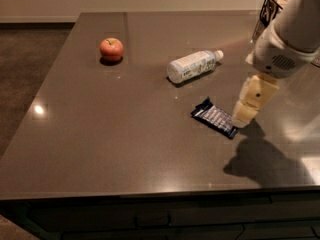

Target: Pick rxbar blueberry

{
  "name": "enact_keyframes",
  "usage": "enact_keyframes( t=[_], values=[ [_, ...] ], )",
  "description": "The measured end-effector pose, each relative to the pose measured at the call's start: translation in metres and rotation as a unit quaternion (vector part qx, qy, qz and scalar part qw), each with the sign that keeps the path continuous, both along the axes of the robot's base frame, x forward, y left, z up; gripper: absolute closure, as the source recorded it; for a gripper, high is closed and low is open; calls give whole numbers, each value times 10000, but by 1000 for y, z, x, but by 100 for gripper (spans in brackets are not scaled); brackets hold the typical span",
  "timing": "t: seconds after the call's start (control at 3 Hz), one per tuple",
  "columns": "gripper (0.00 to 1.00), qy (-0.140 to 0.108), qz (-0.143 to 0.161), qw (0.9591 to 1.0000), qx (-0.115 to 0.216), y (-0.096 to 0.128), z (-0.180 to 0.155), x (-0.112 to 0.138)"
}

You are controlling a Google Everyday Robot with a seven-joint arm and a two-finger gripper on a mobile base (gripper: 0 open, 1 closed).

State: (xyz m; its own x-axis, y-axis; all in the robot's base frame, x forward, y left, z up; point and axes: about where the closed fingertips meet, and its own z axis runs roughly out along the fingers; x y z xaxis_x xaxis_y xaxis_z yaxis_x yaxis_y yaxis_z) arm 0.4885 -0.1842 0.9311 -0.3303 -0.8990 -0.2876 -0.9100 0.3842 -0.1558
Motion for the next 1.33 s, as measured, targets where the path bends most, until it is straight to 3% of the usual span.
enact_keyframes(
  t=[0.67,1.33],
  values=[
    [0,220,-343,9991,66,13,-48,20],
    [0,365,-238,9990,-96,29,-82,17]
  ],
)
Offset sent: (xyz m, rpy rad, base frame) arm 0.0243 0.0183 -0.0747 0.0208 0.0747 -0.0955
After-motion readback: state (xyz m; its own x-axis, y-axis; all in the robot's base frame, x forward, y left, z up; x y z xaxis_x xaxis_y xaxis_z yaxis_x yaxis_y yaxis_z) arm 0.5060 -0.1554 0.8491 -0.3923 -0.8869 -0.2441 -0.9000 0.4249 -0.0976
